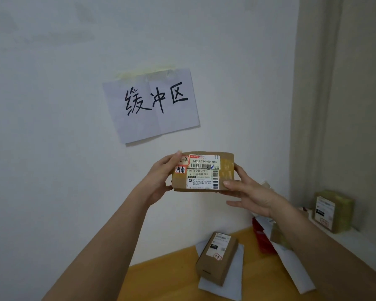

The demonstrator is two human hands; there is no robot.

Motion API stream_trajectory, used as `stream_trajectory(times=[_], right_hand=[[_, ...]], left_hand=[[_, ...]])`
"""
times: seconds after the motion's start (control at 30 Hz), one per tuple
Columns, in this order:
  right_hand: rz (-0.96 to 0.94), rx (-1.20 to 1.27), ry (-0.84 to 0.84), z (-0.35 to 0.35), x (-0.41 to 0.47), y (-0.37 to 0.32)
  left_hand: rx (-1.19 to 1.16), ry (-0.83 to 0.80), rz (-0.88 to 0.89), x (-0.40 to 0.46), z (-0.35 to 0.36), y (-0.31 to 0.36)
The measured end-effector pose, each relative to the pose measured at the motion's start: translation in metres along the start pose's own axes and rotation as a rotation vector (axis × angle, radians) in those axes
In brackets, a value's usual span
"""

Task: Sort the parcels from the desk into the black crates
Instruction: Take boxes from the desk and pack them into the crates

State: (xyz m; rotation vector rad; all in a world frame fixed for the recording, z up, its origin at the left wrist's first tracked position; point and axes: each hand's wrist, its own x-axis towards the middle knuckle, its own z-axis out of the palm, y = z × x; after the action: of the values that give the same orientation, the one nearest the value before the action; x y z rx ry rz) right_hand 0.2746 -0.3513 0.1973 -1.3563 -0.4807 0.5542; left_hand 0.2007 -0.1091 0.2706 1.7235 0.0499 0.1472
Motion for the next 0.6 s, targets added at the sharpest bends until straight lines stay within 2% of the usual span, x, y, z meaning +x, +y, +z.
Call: stream_trajectory(times=[0.13, 0.43, 0.6], right_hand=[[0.032, -0.005, -0.016, -0.005, -0.004, 0.009], [0.123, 0.147, -0.032, 0.001, 0.001, 0.039], [0.215, 0.165, -0.051, 0.028, 0.006, 0.075]], left_hand=[[0.015, 0.016, -0.027, -0.003, 0.004, -0.012], [0.021, 0.055, -0.166, -0.027, 0.002, -0.052], [-0.063, 0.193, -0.273, -0.052, -0.011, -0.093]])
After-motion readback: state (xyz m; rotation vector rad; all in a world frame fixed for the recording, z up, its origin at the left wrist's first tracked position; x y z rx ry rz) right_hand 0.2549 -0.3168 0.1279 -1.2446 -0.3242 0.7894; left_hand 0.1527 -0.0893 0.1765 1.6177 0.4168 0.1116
